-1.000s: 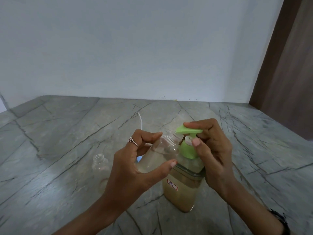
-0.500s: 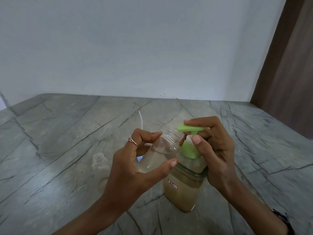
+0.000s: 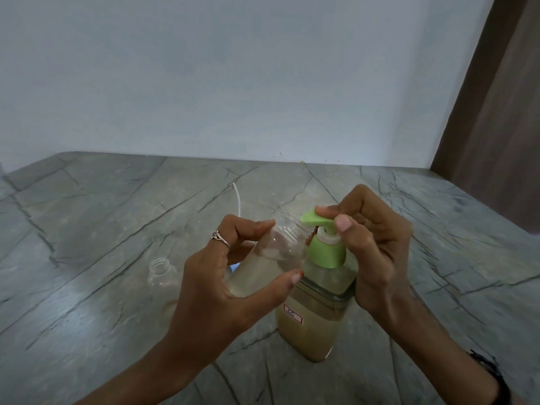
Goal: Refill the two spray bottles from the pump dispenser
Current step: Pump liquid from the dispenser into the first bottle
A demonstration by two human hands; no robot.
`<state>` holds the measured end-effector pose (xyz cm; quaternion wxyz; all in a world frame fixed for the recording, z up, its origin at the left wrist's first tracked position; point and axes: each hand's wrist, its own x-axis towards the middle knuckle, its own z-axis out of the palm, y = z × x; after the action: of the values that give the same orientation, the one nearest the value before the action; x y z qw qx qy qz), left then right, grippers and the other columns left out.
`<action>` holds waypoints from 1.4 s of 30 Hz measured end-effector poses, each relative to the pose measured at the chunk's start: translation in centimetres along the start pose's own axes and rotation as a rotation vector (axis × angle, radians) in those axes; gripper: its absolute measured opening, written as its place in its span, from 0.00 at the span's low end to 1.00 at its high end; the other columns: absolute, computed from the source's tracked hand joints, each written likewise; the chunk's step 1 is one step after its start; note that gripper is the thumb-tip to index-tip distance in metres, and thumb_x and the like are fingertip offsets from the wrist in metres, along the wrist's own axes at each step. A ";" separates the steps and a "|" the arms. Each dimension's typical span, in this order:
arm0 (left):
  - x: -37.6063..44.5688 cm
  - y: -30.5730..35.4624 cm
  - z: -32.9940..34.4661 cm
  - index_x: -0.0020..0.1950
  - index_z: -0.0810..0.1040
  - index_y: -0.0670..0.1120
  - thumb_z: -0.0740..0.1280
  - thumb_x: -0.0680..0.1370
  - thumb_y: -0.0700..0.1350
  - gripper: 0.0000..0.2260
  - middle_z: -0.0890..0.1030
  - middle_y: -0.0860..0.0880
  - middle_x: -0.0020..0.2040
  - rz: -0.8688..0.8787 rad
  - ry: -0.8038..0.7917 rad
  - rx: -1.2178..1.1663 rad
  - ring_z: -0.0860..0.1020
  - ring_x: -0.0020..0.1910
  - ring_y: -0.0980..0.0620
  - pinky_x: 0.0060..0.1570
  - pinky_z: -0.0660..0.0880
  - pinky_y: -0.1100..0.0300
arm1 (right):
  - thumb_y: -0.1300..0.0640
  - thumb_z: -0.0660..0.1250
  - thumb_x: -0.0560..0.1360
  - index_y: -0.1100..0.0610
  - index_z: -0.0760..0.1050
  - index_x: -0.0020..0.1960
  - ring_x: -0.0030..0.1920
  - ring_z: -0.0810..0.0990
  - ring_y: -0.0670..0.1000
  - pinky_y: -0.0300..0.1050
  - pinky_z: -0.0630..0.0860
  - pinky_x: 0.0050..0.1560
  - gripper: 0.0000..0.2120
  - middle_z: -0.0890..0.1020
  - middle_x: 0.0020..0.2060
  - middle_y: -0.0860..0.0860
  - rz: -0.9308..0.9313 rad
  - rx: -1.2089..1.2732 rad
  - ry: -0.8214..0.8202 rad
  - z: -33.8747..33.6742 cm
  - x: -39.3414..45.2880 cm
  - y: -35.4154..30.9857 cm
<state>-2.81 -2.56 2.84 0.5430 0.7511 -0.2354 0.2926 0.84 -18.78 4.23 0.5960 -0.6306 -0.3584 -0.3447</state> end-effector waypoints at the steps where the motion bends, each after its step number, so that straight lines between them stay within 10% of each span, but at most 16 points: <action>1: 0.0 0.0 0.0 0.51 0.74 0.58 0.74 0.62 0.57 0.20 0.81 0.60 0.49 0.002 0.003 0.001 0.82 0.47 0.57 0.47 0.77 0.66 | 0.55 0.58 0.72 0.47 0.71 0.38 0.37 0.81 0.37 0.30 0.75 0.36 0.06 0.79 0.32 0.32 -0.001 0.000 -0.001 0.0 0.0 0.0; 15: 0.0 0.0 0.1 0.51 0.74 0.57 0.71 0.64 0.66 0.22 0.82 0.59 0.49 0.001 0.018 -0.026 0.82 0.46 0.57 0.45 0.77 0.67 | 0.63 0.59 0.76 0.56 0.75 0.57 0.56 0.77 0.42 0.34 0.76 0.47 0.13 0.75 0.57 0.47 -0.111 -0.155 0.010 -0.7 -1.0 0.6; 32: -0.2 -0.1 0.1 0.51 0.74 0.57 0.73 0.63 0.54 0.19 0.81 0.60 0.49 -0.007 0.002 -0.010 0.81 0.47 0.59 0.45 0.75 0.69 | 0.48 0.61 0.76 0.49 0.77 0.44 0.42 0.82 0.47 0.53 0.77 0.34 0.09 0.76 0.32 0.48 -0.110 -0.100 0.013 -0.5 0.2 0.2; 42: -0.1 0.0 -0.1 0.51 0.75 0.57 0.74 0.63 0.54 0.19 0.82 0.58 0.49 -0.013 -0.009 -0.034 0.82 0.46 0.56 0.46 0.77 0.66 | 0.54 0.58 0.76 0.56 0.76 0.53 0.51 0.80 0.48 0.39 0.75 0.45 0.12 0.80 0.47 0.52 -0.151 -0.121 -0.029 -0.8 -0.8 0.7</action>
<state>-2.93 -2.50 2.79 0.5567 0.7445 -0.2379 0.2816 1.07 -19.67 3.23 0.5237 -0.6416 -0.3919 -0.4006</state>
